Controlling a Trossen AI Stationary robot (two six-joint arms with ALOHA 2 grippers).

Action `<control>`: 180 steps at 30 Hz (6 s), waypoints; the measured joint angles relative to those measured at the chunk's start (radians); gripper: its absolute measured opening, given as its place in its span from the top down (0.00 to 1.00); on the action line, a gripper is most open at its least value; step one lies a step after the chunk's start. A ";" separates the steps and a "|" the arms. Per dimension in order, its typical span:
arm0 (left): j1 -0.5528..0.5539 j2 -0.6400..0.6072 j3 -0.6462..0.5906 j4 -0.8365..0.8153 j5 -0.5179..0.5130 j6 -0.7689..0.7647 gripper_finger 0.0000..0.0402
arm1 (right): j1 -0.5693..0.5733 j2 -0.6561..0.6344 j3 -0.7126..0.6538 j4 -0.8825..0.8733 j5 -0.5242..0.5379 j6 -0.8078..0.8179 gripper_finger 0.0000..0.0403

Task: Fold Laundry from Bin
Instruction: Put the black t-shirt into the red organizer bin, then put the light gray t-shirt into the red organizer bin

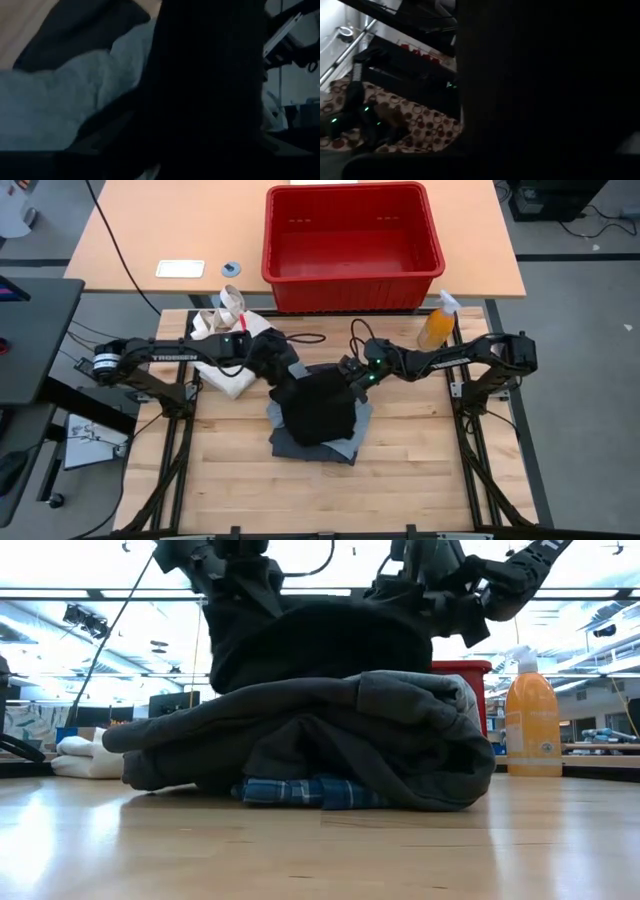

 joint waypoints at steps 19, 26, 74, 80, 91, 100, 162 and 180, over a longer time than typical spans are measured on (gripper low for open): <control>0.089 -0.392 -0.001 -0.049 -0.425 0.002 0.33 | -0.122 -0.115 0.088 -0.001 -0.052 0.081 0.85; 0.089 -0.401 -0.001 -0.049 -0.476 0.016 0.33 | -0.230 -0.115 0.242 -0.143 0.020 0.010 0.85; 0.318 -0.232 -0.001 0.183 -0.600 0.192 0.33 | -0.883 0.772 1.408 -0.478 -0.090 0.061 0.85; 0.318 -0.215 -0.001 0.184 -0.600 0.191 0.33 | -0.901 0.783 1.410 -0.761 0.043 -0.068 0.85; 0.319 -0.216 -0.001 0.183 -0.600 0.223 0.33 | -0.971 0.783 1.411 -1.067 0.196 -0.282 0.62; 0.319 -0.216 -0.001 0.183 -0.600 0.203 0.33 | -0.994 0.781 1.411 -1.093 0.165 -0.244 0.31; 0.208 -0.251 -0.039 -0.047 0.045 0.214 0.33 | -0.566 0.467 1.410 -1.636 -0.099 -0.639 0.50; -0.357 -0.333 -0.464 0.398 -0.215 0.005 0.50 | -0.069 0.213 1.410 -1.831 0.376 -0.450 0.50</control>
